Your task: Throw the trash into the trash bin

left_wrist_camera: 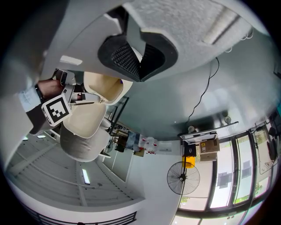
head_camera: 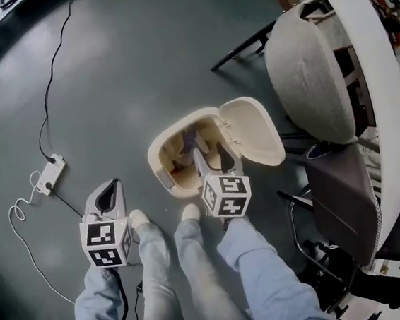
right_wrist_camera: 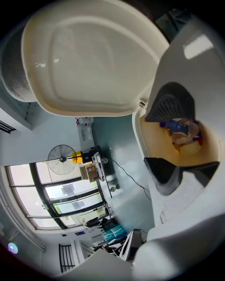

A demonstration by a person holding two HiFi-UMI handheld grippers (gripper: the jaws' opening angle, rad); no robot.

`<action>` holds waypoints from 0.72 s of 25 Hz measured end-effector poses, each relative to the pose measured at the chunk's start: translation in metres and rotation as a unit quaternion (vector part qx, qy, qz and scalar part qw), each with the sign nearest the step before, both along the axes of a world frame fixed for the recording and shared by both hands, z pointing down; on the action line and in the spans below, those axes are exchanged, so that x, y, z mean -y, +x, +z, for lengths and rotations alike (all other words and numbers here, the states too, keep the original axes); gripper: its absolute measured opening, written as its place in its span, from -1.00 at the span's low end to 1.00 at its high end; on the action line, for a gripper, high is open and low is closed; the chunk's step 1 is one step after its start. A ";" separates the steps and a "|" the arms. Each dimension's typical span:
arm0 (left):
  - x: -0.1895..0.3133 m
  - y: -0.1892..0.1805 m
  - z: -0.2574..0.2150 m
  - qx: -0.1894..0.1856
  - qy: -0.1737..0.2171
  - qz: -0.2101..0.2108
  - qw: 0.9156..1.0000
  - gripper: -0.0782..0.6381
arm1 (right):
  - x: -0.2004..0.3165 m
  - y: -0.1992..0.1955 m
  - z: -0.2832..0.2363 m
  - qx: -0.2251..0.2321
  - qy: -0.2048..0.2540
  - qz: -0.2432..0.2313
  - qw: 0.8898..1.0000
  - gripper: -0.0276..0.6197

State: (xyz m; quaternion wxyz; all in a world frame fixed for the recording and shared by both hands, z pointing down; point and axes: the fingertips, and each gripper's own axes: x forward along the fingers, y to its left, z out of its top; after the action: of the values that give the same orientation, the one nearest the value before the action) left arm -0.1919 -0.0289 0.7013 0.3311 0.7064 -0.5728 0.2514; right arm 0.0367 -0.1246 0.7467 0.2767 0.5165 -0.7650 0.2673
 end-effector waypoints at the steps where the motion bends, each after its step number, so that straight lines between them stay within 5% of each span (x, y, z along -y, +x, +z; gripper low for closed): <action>1: 0.000 0.001 -0.005 -0.001 0.005 -0.001 1.000 -0.76 | -0.001 0.000 -0.006 0.000 0.003 -0.003 1.000 -0.13; 5: 0.003 0.008 -0.036 0.000 0.031 -0.002 1.000 -0.75 | -0.012 0.003 -0.037 0.006 0.005 -0.003 1.000 -0.50; 13: -0.002 0.045 -0.146 -0.023 0.073 0.014 0.997 -0.76 | -0.055 0.032 -0.137 -0.020 -0.006 -0.022 1.000 -0.86; 18: 0.011 0.047 -0.236 -0.015 0.118 0.023 0.993 -0.76 | -0.059 0.042 -0.220 -0.032 0.004 -0.068 0.997 -0.90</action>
State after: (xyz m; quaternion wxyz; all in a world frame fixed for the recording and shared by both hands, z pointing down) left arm -0.1450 -0.0401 0.4651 0.2482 0.7573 -0.5771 0.1785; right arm 0.0783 -0.0658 0.5265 0.3164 0.4724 -0.7902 0.2287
